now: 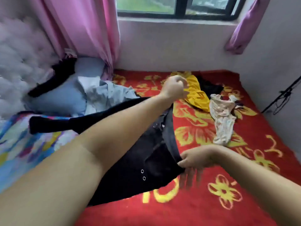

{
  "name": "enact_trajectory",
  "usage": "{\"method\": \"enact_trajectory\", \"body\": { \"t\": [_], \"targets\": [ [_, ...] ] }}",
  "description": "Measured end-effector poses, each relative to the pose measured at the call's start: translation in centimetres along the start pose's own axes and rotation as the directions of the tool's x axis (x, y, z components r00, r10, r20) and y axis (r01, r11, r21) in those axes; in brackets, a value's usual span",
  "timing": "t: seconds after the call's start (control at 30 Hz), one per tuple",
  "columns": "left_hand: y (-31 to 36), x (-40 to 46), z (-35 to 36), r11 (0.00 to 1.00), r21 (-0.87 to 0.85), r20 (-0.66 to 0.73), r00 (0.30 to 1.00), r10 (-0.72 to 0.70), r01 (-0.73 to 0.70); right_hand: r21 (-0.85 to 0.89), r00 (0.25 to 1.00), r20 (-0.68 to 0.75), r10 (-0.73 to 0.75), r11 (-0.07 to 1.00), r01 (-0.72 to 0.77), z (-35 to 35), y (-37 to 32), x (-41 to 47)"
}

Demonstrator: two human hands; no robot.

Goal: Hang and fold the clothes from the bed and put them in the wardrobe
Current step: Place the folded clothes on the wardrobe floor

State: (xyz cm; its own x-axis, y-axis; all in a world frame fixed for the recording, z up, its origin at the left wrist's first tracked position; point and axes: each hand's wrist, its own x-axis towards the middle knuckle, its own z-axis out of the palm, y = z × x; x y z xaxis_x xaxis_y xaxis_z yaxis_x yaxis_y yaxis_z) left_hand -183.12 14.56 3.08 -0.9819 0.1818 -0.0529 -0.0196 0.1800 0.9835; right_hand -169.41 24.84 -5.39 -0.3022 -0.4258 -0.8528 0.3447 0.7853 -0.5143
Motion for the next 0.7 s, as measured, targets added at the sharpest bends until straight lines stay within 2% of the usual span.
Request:
{"method": "enact_trajectory", "body": {
  "t": [0.03, 0.07, 0.13, 0.17, 0.27, 0.37, 0.43, 0.53, 0.6, 0.7],
  "targets": [
    [-4.5, -0.5, 1.6, 0.987, 0.032, 0.048, 0.986, -0.160, 0.159, 0.023, 0.996, 0.005, 0.093, 0.995, -0.093, 0.2, 3.4, 1.6],
    [-9.8, -1.7, 3.3, 0.956, 0.069, 0.094, 0.952, -0.290, 0.285, -0.049, 0.982, 0.002, 0.187, 0.981, -0.187, 0.5, 7.3, 3.3],
    [-19.1, -5.1, 5.7, 0.882, 0.122, 0.157, 0.869, -0.470, 0.455, -0.105, 0.948, -0.026, 0.319, 0.942, -0.320, 0.8, 14.6, 6.4],
    [-22.7, -6.2, 6.3, 0.835, 0.156, 0.136, 0.826, -0.547, 0.527, -0.148, 0.932, -0.042, 0.360, 0.920, -0.362, 0.3, 17.3, 7.5],
    [-31.5, -9.9, 7.4, 0.692, 0.212, 0.060, 0.697, -0.714, 0.690, -0.012, 0.930, -0.118, 0.348, 0.936, -0.351, -2.0, 22.8, 12.0],
    [-37.7, -12.3, 10.0, 0.583, 0.337, -0.030, 0.627, -0.779, 0.740, 0.102, 0.918, -0.295, 0.264, 0.964, -0.245, -4.9, 24.6, 17.8],
    [-41.1, -12.9, 12.2, 0.491, 0.484, -0.116, 0.609, -0.785, 0.725, 0.190, 0.880, -0.436, 0.187, 0.975, -0.113, -6.8, 24.5, 22.5],
    [-44.9, -13.7, 16.2, 0.362, 0.569, -0.228, 0.564, -0.794, 0.738, 0.270, 0.821, -0.558, 0.118, 0.962, 0.046, -8.9, 22.9, 29.5],
    [-46.8, -14.0, 18.7, 0.270, 0.641, -0.309, 0.563, -0.766, 0.719, 0.339, 0.809, -0.573, 0.131, 0.937, 0.088, -9.5, 21.5, 33.4],
    [-48.9, -13.7, 19.4, 0.174, 0.761, -0.361, 0.630, -0.688, 0.625, 0.356, 0.773, -0.617, 0.148, 0.929, 0.106, -9.2, 19.9, 38.0]
  ]
}}
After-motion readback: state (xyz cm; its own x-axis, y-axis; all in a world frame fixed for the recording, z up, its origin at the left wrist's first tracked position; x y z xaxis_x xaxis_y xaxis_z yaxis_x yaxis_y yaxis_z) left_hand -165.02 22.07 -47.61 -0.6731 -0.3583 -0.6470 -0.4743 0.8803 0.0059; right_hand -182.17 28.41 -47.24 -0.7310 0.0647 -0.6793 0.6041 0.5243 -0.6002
